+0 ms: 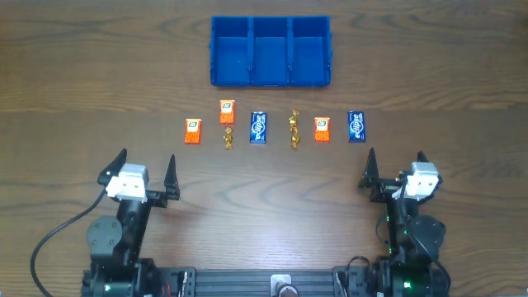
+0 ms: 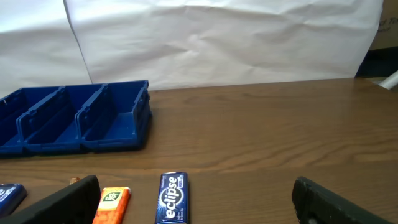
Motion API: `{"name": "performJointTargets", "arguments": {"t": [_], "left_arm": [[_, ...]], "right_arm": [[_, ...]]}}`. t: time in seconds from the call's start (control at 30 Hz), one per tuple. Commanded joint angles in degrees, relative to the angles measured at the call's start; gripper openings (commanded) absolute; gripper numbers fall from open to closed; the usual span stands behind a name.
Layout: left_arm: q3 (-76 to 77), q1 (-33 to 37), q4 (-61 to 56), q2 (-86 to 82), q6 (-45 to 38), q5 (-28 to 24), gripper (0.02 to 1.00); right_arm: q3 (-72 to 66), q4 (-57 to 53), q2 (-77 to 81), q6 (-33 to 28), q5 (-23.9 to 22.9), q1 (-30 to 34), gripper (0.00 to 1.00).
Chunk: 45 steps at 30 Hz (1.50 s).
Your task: Sort Candies Into Trays
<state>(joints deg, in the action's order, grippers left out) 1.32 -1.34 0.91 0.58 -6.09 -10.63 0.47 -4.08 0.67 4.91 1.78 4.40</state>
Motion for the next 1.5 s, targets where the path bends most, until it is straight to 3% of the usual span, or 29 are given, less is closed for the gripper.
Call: {"name": "performJointTargets", "arguments": {"t": [0.03,1.07,1.2,1.37,1.5], "left_arm": [[-1.05,-0.17,2.27,-0.37,-0.59,-2.08,0.998],[-1.05,-0.17,2.27,-0.37,-0.59,-2.1,0.998],[-1.05,-0.17,2.4,-0.37,-1.2,0.17,0.998],[-1.03,-1.11,2.1,0.57,4.92,-1.09,0.998],[3.21,-3.56,2.1,6.49,5.07,-1.05,0.998]], "right_arm": [[-0.02,-0.57,-0.5,-0.9,0.46,0.5,0.998],[-0.02,-0.57,-0.5,-0.9,0.46,0.5,0.998],[-0.02,-0.57,-0.5,-0.9,0.46,0.5,0.998],[-0.02,-0.57,-0.5,-0.9,0.46,0.5,0.998],[-0.02,-0.57,-0.5,-0.9,0.46,0.5,0.998]]}}
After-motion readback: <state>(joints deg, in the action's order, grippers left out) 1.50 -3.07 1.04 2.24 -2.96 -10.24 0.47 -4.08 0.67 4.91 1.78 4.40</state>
